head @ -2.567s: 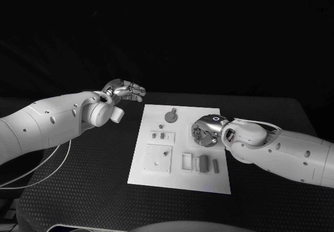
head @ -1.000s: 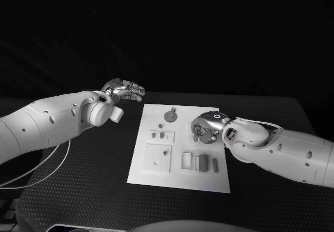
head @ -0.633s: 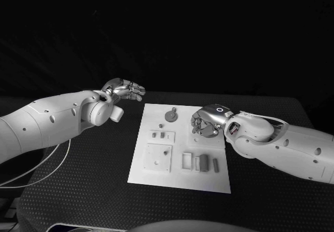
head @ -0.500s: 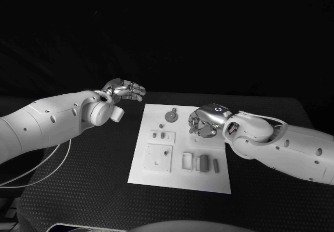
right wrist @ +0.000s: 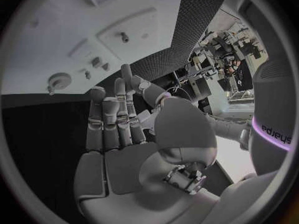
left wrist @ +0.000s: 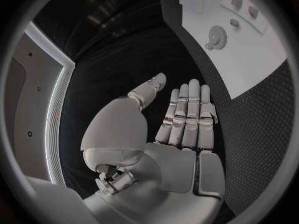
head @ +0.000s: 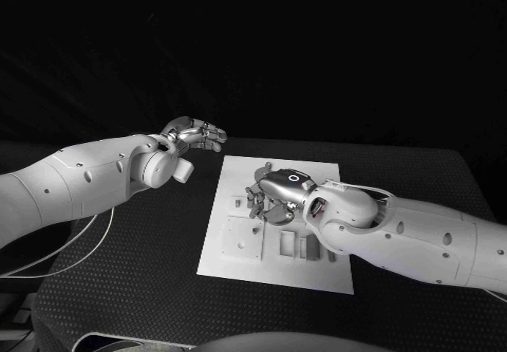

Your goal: Assemble the parts on the task board

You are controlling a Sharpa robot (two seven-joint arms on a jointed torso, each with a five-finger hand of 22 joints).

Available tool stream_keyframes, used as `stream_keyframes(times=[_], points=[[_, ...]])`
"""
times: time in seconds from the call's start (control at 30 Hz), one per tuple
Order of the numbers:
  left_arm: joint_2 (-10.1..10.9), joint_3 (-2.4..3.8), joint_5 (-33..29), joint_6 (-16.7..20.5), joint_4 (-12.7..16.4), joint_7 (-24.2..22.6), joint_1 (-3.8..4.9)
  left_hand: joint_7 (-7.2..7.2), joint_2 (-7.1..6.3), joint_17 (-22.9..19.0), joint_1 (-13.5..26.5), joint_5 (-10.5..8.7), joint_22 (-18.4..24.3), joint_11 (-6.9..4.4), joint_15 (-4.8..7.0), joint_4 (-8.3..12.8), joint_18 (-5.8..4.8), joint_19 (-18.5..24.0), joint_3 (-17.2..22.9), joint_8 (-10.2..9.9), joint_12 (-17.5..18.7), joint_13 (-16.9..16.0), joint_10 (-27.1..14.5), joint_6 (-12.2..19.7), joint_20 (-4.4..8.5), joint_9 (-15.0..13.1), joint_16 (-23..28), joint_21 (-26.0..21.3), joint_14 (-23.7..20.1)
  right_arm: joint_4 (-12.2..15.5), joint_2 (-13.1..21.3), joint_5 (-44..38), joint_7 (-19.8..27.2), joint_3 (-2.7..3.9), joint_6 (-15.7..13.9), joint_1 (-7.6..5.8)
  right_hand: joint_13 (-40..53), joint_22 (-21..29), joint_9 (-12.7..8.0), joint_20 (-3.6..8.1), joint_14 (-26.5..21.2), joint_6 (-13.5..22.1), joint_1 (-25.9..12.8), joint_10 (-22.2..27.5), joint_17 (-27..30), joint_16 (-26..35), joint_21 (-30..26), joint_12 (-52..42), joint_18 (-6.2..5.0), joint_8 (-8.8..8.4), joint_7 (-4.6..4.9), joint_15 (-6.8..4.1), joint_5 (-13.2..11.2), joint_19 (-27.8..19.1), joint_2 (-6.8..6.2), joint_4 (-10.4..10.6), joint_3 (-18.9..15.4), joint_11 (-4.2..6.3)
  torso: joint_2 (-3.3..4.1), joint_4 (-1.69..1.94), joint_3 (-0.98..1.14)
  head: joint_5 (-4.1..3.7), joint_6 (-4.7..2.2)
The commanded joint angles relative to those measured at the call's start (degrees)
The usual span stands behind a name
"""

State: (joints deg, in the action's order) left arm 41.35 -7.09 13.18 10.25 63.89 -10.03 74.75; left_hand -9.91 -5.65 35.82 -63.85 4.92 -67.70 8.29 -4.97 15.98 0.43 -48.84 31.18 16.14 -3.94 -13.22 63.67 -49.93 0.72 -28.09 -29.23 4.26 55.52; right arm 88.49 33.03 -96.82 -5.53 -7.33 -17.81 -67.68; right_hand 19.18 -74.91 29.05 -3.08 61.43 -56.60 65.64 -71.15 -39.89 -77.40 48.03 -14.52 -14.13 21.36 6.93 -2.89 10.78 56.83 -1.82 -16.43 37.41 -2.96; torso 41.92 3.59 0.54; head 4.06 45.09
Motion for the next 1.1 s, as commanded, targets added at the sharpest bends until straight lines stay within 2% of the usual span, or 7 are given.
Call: stream_keyframes(times=[0.03, 0.13, 0.37, 0.53, 0.6, 0.77, 1.1], points=[[-0.12, 0.05, -0.25, -0.23, 0.1, -0.66, 0.07, -0.25, -0.03, 0.1, 0.64, 0.16, 0.03, 0.13, 0.01, -0.18, -0.43, -0.24, -0.24, 0.26, -0.05, 0.1, 0.03, 0.17, -0.2, 0.06, 0.32, -0.3, 0.3, -0.04, -1.34, -0.98, 0.74, -0.36, 0.31, 0.84, 0.07, -1.08, 1.15, 0.04, 0.13, -1.47, 1.14, -0.42, -0.1, -0.24, 0.19, -0.13, -0.87, 0.51, -0.65, -0.41, 0.16, 0.55, 1.19, -0.14, 0.31, 0.09, 0.01, 0.0, -0.02, 0.36, 0.13], [-0.34, 0.05, -0.25, -0.21, 0.1, -0.67, 0.07, -0.25, -0.04, 0.12, 0.64, 0.16, 0.02, 0.13, 0.01, -0.18, -0.43, -0.23, -0.24, 0.27, -0.06, 0.11, 0.04, 0.16, -0.19, 0.06, 0.33, -0.3, 0.31, -0.56, -2.77, -1.47, 0.83, -0.9, 0.46, 1.9, 0.07, -1.08, 1.15, 0.05, 0.12, -1.45, 1.15, -0.41, -0.11, -0.23, 0.19, -0.11, -0.87, 0.49, -0.64, -0.42, 0.16, 0.55, 1.21, -0.16, 0.33, 0.09, 0.01, 0.03, -0.03, 0.95, 0.36], [-0.78, 0.05, -0.25, -0.31, -0.08, -0.61, 0.07, -0.24, -0.05, 0.15, 0.64, 0.16, 0.02, 0.12, 0.01, -0.17, -0.43, -0.23, -0.24, 0.28, -0.06, 0.12, 0.05, 0.16, -0.19, 0.07, 0.37, -0.3, 0.32, -1.98, -4.83, -2.17, 1.03, -2.05, 0.94, 3.28, 0.09, -1.07, 1.17, 0.06, 0.12, -1.44, 1.16, -0.41, -0.12, -0.22, 0.19, -0.08, -0.87, 0.47, -0.64, -0.42, 0.16, 0.55, 1.25, -0.19, 0.34, 0.09, -0.03, 0.14, -0.05, 2.05, 1.14], [-0.85, 0.05, -0.26, -0.4, -0.12, -0.58, 0.07, -0.23, -0.06, 0.19, 0.65, 0.16, 0.02, 0.12, 0.01, -0.17, -0.43, -0.23, -0.24, 0.29, -0.06, 0.14, 0.06, 0.16, -0.2, 0.08, 0.4, -0.31, 0.32, -2.82, -5.69, -3.11, 1.2, -2.27, 1.0, 4.05, 0.1, -1.07, 1.18, 0.08, 0.11, -1.42, 1.18, -0.41, -0.13, -0.21, 0.19, -0.05, -0.87, 0.45, -0.64, -0.43, 0.16, 0.55, 1.29, -0.22, 0.36, 0.09, 0.01, 0.06, -0.02, 2.7, 1.65], [-0.92, 0.05, -0.26, -0.43, -0.16, -0.58, 0.07, -0.23, -0.06, 0.2, 0.65, 0.15, 0.02, 0.12, 0.01, -0.17, -0.43, -0.23, -0.24, 0.29, -0.07, 0.15, 0.06, 0.16, -0.2, 0.08, 0.41, -0.3, 0.32, -3.07, -5.96, -3.71, 1.24, -2.38, 1.11, 4.21, 0.1, -1.07, 1.18, 0.08, 0.11, -1.42, 1.18, -0.4, -0.13, -0.21, 0.19, -0.04, -0.87, 0.44, -0.63, -0.43, 0.16, 0.55, 1.29, -0.23, 0.37, 0.09, 0.02, 0.04, -0.01, 2.75, 1.68], [-0.99, 0.05, -0.26, -0.47, -0.17, -0.58, 0.07, -0.23, -0.05, 0.23, 0.66, 0.15, 0.02, 0.12, 0.01, -0.18, -0.43, -0.23, -0.24, 0.3, -0.07, 0.16, 0.06, 0.16, -0.2, 0.08, 0.44, -0.31, 0.33, -3.85, -6.31, -4.1, 1.23, -3.15, 1.5, 4.24, 0.11, -1.07, 1.19, 0.09, 0.11, -1.41, 1.2, -0.41, -0.14, -0.21, 0.2, -0.02, -0.87, 0.42, -0.63, -0.43, 0.15, 0.55, 1.29, -0.25, 0.37, 0.1, 0.0, 0.05, -0.01, 2.98, 1.94], [-1.0, 0.05, -0.26, -0.54, -0.19, -0.63, 0.07, -0.23, -0.06, 0.3, 0.67, 0.16, 0.03, 0.12, 0.01, -0.18, -0.43, -0.23, -0.24, 0.31, -0.07, 0.19, 0.07, 0.16, -0.2, 0.1, 0.5, -0.31, 0.35, -4.58, -6.33, -4.19, 1.24, -3.65, 2.65, 4.24, 0.14, -1.07, 1.22, 0.11, 0.11, -1.41, 1.2, -0.42, -0.17, -0.2, 0.2, 0.02, -0.87, 0.4, -0.63, -0.44, 0.14, 0.54, 1.29, -0.26, 0.37, 0.1, -0.01, 0.01, -0.02, 3.1, 2.27]])
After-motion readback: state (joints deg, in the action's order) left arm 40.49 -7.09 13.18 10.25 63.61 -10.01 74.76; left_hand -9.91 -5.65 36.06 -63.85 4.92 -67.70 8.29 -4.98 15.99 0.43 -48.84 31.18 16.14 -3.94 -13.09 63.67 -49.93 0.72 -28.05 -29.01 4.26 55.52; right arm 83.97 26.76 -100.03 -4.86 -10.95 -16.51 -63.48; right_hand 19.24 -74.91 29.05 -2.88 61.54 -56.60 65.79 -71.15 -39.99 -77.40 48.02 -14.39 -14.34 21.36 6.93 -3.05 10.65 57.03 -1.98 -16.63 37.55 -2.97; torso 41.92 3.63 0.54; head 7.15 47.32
